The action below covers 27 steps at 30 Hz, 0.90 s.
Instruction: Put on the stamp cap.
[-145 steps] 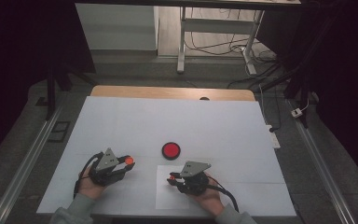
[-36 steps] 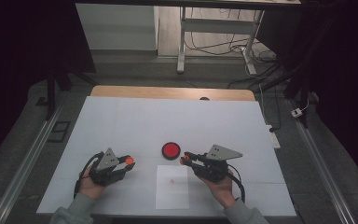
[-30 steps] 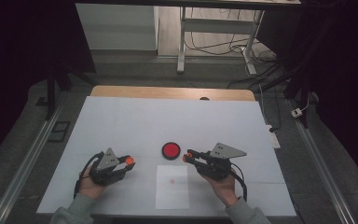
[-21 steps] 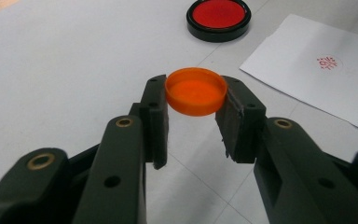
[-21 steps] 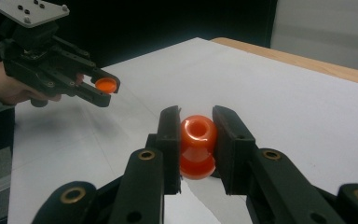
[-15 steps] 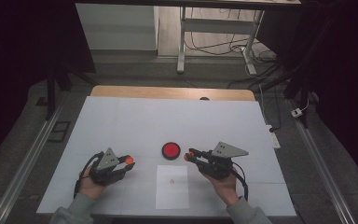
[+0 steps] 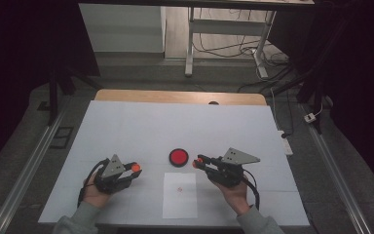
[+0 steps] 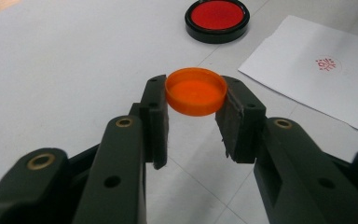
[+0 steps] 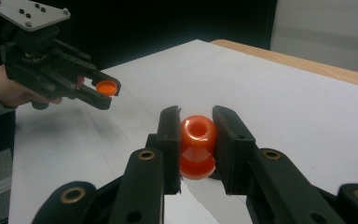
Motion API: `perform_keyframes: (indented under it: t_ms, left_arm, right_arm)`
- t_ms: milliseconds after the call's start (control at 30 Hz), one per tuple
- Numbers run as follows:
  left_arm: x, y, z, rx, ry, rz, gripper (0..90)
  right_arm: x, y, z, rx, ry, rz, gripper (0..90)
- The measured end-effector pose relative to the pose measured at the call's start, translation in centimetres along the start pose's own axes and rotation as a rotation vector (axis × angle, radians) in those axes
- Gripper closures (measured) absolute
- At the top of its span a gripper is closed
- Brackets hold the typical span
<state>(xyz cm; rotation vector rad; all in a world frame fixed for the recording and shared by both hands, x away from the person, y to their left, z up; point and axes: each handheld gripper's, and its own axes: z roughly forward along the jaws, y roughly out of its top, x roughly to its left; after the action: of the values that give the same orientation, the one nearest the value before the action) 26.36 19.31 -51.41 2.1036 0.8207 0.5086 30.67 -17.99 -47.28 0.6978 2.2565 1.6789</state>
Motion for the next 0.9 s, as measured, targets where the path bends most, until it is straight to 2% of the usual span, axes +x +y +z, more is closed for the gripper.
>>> perform_keyframes:
  t_ms: [433,667,900]
  left_arm:
    - [-0.4,0.4,0.2,-0.008,-0.008,0.010,64.1]
    - [-0.7,0.9,0.4,-0.022,-0.027,0.011,64.1]
    - [-1.2,1.7,1.1,-0.022,-0.047,0.032,64.1]
  right_arm:
    - [0.0,0.0,0.1,0.001,0.002,0.000,72.2]
    - [0.1,0.0,0.1,0.002,0.004,-0.001,72.2]
    - [0.2,-0.1,0.3,0.003,0.008,-0.002,72.1]
